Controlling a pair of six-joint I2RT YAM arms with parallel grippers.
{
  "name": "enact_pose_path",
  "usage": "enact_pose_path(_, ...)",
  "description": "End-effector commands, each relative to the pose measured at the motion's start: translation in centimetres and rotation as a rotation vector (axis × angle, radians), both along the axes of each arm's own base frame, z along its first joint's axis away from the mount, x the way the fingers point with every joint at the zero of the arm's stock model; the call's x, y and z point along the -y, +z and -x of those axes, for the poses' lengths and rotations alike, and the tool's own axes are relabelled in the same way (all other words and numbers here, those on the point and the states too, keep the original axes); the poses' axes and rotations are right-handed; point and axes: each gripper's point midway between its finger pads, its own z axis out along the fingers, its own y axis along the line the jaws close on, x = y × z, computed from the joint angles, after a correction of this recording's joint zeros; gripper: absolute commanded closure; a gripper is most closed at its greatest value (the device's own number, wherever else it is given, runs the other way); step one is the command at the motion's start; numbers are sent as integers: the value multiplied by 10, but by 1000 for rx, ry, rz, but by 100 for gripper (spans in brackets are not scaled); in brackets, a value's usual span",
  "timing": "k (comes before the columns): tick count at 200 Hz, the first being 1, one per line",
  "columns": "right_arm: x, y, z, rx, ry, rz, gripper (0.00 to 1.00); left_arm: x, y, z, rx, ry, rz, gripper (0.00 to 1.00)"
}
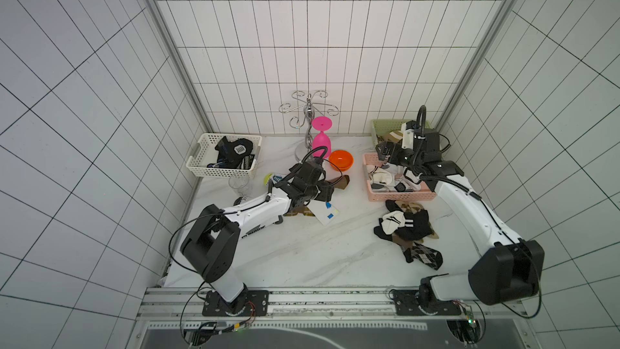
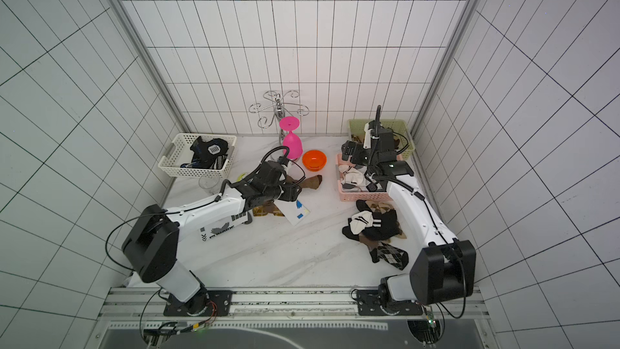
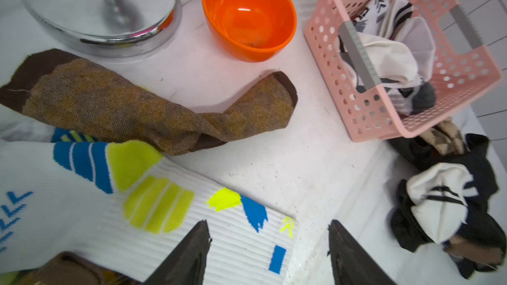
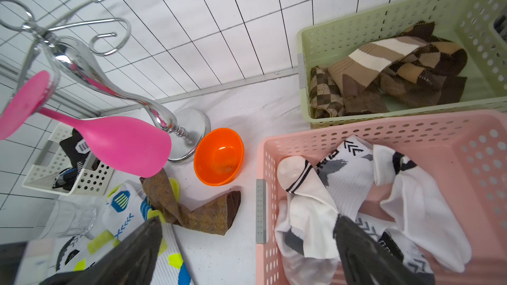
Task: Sort the socks into the basket by color
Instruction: Pick up the sock at the center of the board.
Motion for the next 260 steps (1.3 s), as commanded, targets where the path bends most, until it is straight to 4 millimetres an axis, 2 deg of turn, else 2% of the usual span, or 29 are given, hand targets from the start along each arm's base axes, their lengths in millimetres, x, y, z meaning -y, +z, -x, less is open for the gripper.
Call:
enact_pose_path(1,-4,-7,17,-9,47,1,1,-6,-4,-29,80,51,-114,30)
enact_pose_path(24,-7,-1,22,5,68,-14,1,-6,-21,-49,111,90,-178,28)
enact_pose_path(64,-12,-5,24,-7,93,-27,1,-6,-50,-70,125,105,-268,27)
enact_pose_path(111,-15,-9,23,-18,113,-36,1,5,-72,-84,152,83,-284,28)
enact_pose_path(141,-18,-11,23,-22,126,-48,1,11,-92,-85,131,52,-290,32)
enact_pose_path(157,-19,-13,24,-29,132,-53,1,13,-102,-83,109,37,-294,39)
enact_pose_path(181,-20,-14,24,-28,138,-61,1,12,-112,-81,89,34,-305,66)
enact_pose_path(195,-20,-12,25,-24,138,-62,1,10,-114,-79,84,32,-307,75)
enact_pose_path(215,-21,-13,25,-27,141,-61,1,10,-107,-76,93,30,-302,88)
enact_pose_path(239,-22,-13,26,-28,144,-67,1,7,-93,-72,109,30,-289,99)
enact_pose_path(260,-23,-14,28,-28,154,-74,1,6,-71,-65,135,28,-258,100)
